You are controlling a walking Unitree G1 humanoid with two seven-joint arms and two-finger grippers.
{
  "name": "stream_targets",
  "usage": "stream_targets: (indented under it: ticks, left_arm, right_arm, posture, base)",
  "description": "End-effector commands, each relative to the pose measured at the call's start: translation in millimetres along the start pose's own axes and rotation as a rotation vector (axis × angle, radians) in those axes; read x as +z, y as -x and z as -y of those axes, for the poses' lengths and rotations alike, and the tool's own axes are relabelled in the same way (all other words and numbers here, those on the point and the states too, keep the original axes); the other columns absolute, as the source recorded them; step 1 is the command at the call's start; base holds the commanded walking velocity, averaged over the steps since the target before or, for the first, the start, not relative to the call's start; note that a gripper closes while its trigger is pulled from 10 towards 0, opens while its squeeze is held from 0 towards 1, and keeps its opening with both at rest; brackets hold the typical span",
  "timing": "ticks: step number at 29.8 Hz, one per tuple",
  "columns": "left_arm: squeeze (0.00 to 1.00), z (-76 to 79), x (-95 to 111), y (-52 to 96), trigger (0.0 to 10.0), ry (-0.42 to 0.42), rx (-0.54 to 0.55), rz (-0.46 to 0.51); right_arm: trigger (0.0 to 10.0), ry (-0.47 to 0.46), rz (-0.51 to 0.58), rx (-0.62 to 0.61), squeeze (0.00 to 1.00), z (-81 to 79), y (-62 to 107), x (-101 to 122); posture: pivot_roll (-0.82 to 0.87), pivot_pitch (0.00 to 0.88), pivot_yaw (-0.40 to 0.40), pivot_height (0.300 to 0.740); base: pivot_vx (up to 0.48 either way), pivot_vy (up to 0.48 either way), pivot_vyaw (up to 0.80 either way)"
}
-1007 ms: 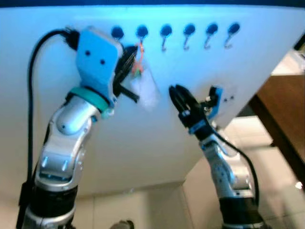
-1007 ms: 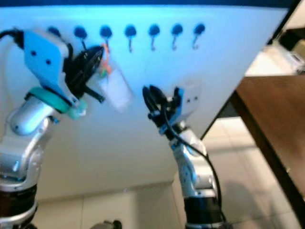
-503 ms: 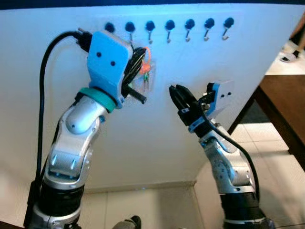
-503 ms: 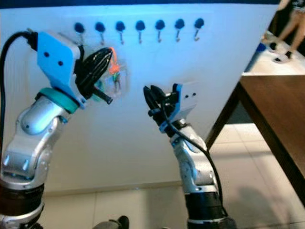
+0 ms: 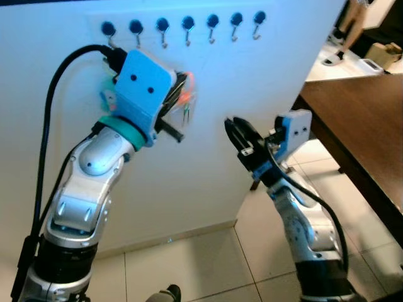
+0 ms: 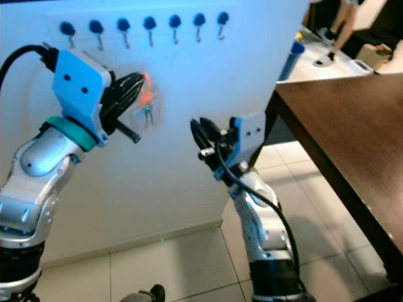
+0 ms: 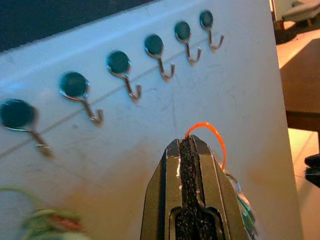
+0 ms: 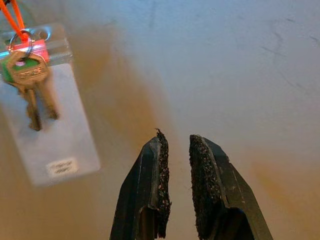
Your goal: Hang keys on a hook
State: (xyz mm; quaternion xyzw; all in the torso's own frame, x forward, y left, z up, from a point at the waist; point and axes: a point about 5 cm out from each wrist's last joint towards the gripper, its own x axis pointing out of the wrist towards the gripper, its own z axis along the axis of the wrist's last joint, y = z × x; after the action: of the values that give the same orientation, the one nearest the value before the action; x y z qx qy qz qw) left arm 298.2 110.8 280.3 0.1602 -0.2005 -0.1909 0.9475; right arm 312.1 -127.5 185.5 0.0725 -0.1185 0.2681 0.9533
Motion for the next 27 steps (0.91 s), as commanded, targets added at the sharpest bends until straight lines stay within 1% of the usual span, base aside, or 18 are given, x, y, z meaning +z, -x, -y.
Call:
stream_targets:
  ticks: [1, 3, 4, 5, 6, 7, 8, 9, 10, 11, 12, 13, 16, 19, 20, 22, 26, 27]
  left_arm:
    - [0.0, -0.8, -3.5, -1.3, 10.0, 0.005, 0.01, -0.022]
    - [0.0, -4.0, -4.6, -4.9, 10.0, 0.01, 0.049, -0.036]
    - [0.0, -4.0, -4.6, -4.9, 10.0, 0.01, 0.049, -0.036]
    - [0.0, -8.9, -5.7, -7.0, 10.0, 0.003, 0.094, -0.045]
    - [0.0, -8.9, -5.7, -7.0, 10.0, 0.003, 0.094, -0.045]
    - [0.0, -17.4, -6.5, -8.8, 10.0, -0.003, 0.159, -0.056]
    - [0.0, -17.4, -6.5, -8.8, 10.0, -0.003, 0.159, -0.056]
    - [0.0, -23.2, -6.9, -9.5, 10.0, -0.008, 0.202, -0.064]
    - [0.0, -31.9, -8.2, -7.9, 10.0, -0.036, 0.248, -0.082]
    - [0.0, -31.9, -8.2, -7.9, 10.0, -0.036, 0.248, -0.082]
    - [0.0, -45.4, -7.5, 0.9, 10.0, -0.069, 0.297, -0.107]
    - [0.0, -45.4, -7.5, 0.9, 10.0, -0.069, 0.297, -0.107]
    - [0.0, -50.9, -3.8, 9.0, 10.0, -0.078, 0.319, -0.11]
    - [0.0, -51.0, -1.8, 12.1, 10.0, -0.075, 0.321, -0.105]
    - [0.0, -48.2, 2.5, 19.4, 10.0, -0.089, 0.31, -0.093]
    - [0.0, -48.2, 2.5, 19.4, 10.0, -0.089, 0.31, -0.093]
    - [0.0, -46.2, 5.1, 27.2, 10.0, -0.078, 0.316, -0.082]
    - [0.0, -46.2, 5.1, 27.2, 10.0, -0.078, 0.316, -0.082]
  right_arm:
    - [10.0, -0.015, 0.007, 0.027, 0.0, -4.7, -1.8, 1.0]
    - [10.0, -0.019, 0.009, 0.044, 0.0, -6.7, -2.1, 1.3]
    - [10.0, -0.019, 0.009, 0.044, 0.0, -6.7, -2.1, 1.3]
    - [10.0, -0.02, 0.01, 0.06, 0.0, -8.7, -2.2, 1.7]
    - [10.0, -0.02, 0.01, 0.06, 0.0, -8.7, -2.2, 1.7]
    - [10.0, -0.017, 0.01, 0.082, 0.0, -11.0, -1.7, 2.1]
    - [10.0, -0.017, 0.01, 0.082, 0.0, -11.0, -1.7, 2.1]
    - [10.0, -0.014, 0.011, 0.098, 0.0, -12.6, -1.2, 2.4]
    - [10.0, -0.011, 0.006, 0.115, 0.0, -13.9, 0.3, 2.0]
    - [10.0, -0.011, 0.006, 0.115, 0.0, -13.9, 0.3, 2.0]
    - [10.0, -0.009, -0.002, 0.134, 0.0, -14.7, 2.6, 1.0]
    - [10.0, -0.009, -0.002, 0.134, 0.0, -14.7, 2.6, 1.0]
    - [10.0, -0.009, -0.006, 0.142, 0.0, -14.2, 3.1, 1.0]
    - [10.0, -0.008, -0.008, 0.146, 0.0, -14.5, 2.8, 0.7]
    - [10.0, -0.006, -0.012, 0.153, 0.0, -14.5, 2.4, 0.1]
    - [10.0, -0.006, -0.012, 0.153, 0.0, -14.5, 2.4, 0.1]
    - [10.0, -0.005, -0.016, 0.157, 0.0, -13.9, 2.4, -0.2]
    - [10.0, -0.005, -0.016, 0.157, 0.0, -13.9, 2.4, -0.2]
  posture:
    - [0.1, 0.0, 0.077, 0.74]
    - [0.1, 0.0, 0.077, 0.74]
    - [0.1, 0.0, 0.077, 0.74]
    - [0.11, 0.0, 0.078, 0.74]
    - [0.11, 0.0, 0.078, 0.74]
    - [0.11, 0.0, 0.078, 0.74]
    - [0.11, 0.0, 0.078, 0.74]
    - [0.1, 0.0, 0.08, 0.74]
    - [0.1, 0.0, 0.081, 0.74]
    - [0.1, 0.0, 0.081, 0.74]
    - [0.11, 0.0, 0.082, 0.74]
    - [0.11, 0.0, 0.082, 0.74]
    - [0.11, 0.0, 0.079, 0.74]
    - [0.11, 0.0, 0.079, 0.74]
    - [0.12, 0.0, 0.076, 0.74]
    - [0.12, 0.0, 0.076, 0.74]
    - [0.12, 0.0, 0.076, 0.74]
    - [0.12, 0.0, 0.076, 0.74]
  base:
    - [0.0, 0.0, 0.0]
    - [0.0, 0.0, 0.0]
    - [0.0, 0.0, 0.0]
    - [0.0, 0.0, 0.0]
    - [0.0, 0.0, 0.0]
    - [0.0, 0.0, 0.0]
    - [0.0, 0.0, 0.0]
    - [0.0, 0.0, 0.0]
    - [0.0, 0.0, 0.0]
    - [0.0, 0.0, 0.0]
    - [0.0, 0.0, 0.0]
    - [0.0, 0.0, 0.0]
    - [0.0, 0.0, 0.0]
    - [0.0, 0.0, 0.0]
    - [0.0, 0.0, 0.0]
    - [0.0, 0.0, 0.0]
    - [0.0, 0.0, 0.0]
    - [0.0, 0.0, 0.0]
